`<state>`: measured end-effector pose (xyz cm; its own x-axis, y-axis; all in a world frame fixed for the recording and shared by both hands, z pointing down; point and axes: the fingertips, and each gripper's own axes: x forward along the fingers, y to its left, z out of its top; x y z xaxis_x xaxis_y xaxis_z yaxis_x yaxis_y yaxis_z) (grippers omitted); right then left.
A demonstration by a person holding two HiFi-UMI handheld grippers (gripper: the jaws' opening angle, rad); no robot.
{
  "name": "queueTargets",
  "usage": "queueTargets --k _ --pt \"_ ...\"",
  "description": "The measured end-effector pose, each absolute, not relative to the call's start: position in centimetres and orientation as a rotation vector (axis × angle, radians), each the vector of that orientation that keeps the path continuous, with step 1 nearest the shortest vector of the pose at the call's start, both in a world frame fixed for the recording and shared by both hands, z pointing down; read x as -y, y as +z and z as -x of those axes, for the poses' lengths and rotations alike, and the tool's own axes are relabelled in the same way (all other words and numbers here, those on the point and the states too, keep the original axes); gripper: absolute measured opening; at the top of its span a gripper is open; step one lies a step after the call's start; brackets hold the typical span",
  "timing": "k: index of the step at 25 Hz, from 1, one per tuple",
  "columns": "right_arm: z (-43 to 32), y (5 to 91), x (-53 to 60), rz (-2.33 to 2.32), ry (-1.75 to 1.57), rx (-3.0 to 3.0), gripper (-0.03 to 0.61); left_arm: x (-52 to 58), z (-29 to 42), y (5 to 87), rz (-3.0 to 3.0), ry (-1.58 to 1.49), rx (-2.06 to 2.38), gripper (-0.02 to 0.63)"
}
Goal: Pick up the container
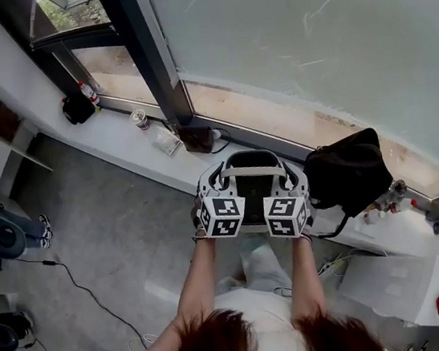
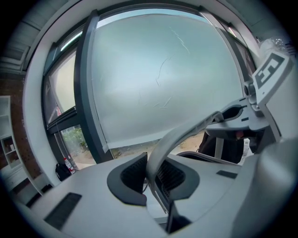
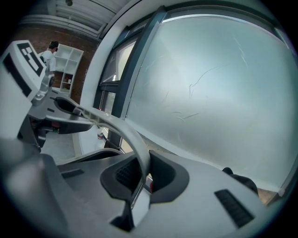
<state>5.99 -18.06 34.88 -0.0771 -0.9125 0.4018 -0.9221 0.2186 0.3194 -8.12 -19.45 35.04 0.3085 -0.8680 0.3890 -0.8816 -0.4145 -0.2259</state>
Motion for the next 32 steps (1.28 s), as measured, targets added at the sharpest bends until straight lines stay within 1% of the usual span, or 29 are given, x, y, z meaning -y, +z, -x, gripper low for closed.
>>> queueTargets --k 8,21,32 --pt "-5.0 31.7 14.3 -1.706 -0.057 2.003 0.04 15.9 8.9 32.0 -2.557 0.682 1.705 0.061" --pt "-2.8 25.0 9.0 -1.792 -0.199 2.038 0.031 10.3 11.0 24.8 -2.63 0.597 1.798 0.057" --pt "-1.5 23.3 5.3 -1.787 -0.259 2.108 0.031 6.7 11.6 22.8 -2.696 0.634 1.757 0.057"
